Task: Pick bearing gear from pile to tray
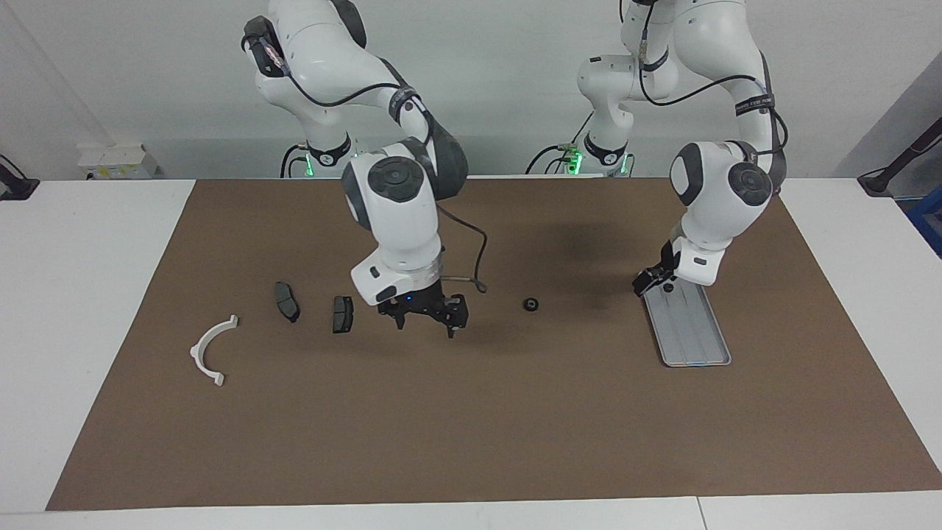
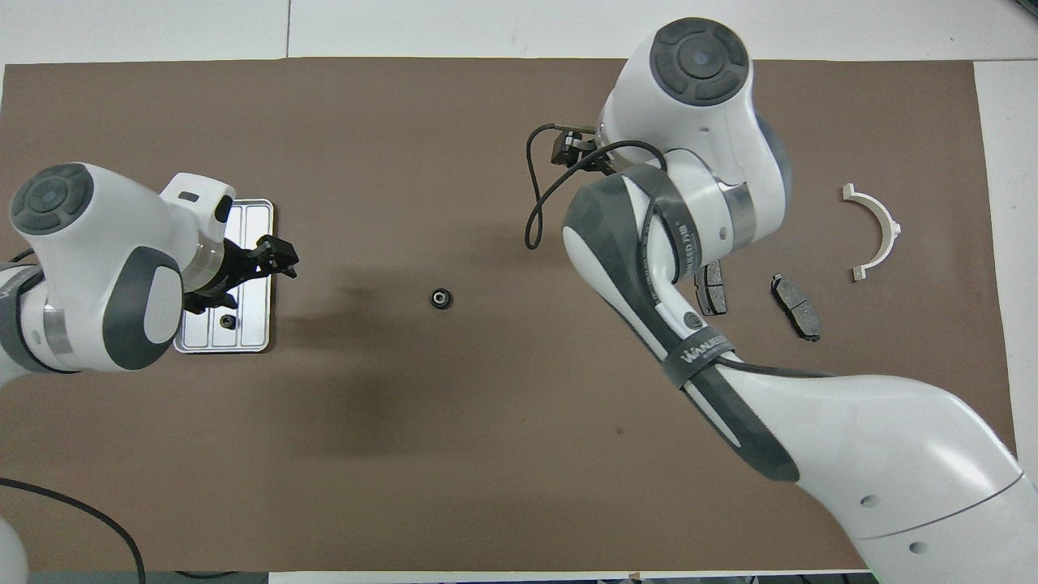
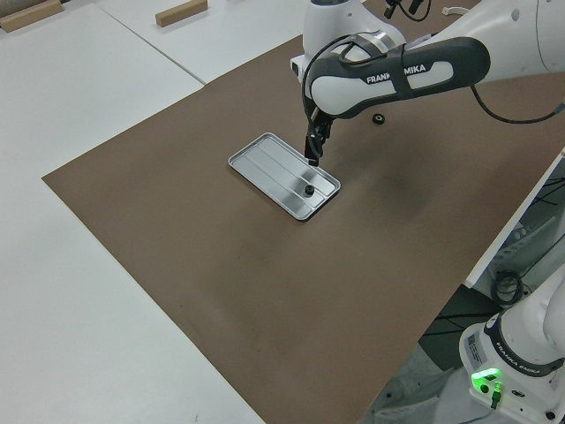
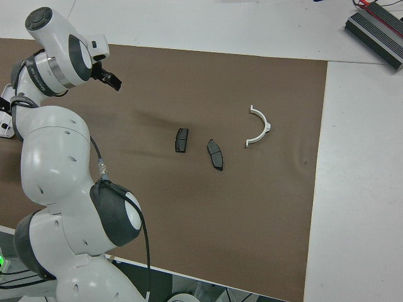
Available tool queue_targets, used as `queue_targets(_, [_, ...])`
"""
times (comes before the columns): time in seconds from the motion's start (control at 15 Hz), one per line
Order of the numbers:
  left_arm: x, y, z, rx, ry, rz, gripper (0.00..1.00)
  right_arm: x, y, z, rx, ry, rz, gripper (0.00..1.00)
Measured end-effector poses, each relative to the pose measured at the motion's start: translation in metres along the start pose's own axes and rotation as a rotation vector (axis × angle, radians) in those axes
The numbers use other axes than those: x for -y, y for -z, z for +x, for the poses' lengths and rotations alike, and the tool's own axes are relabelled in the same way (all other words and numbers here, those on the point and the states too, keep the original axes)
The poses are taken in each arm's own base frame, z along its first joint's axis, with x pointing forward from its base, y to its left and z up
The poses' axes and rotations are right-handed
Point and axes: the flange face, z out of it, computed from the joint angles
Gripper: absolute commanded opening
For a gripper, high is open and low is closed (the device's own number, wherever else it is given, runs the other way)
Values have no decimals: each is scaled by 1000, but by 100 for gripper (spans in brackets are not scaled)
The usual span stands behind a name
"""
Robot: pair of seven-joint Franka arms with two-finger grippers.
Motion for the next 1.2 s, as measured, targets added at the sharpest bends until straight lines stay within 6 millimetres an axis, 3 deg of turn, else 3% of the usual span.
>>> queue_targets(0.2, [-50,-3,-31,-4,86,4,100,-57,6,26,25,128,-5,100])
queue_targets(0.47, [-80,-3,-45,-14,144,-4,100,-130,22,54,18,253,-9,100])
queue_targets(0.6, [-95,-4,-53,-18,157,-6,100,-155,39,56,3,265,-11,100])
queue_targets(0.87, [-123,-42,-73,-12,145,10,100,-194,80,40,-23,276,-18,100])
queue_targets(1.07, [-144,-60,-85,-38,173,-21,100,-223,118,14,-31,267,-28,100])
queue_targets(1.2, [-155,-72,-92,-45,186,-29,91,-233,146,-9,-27,259,-34,100])
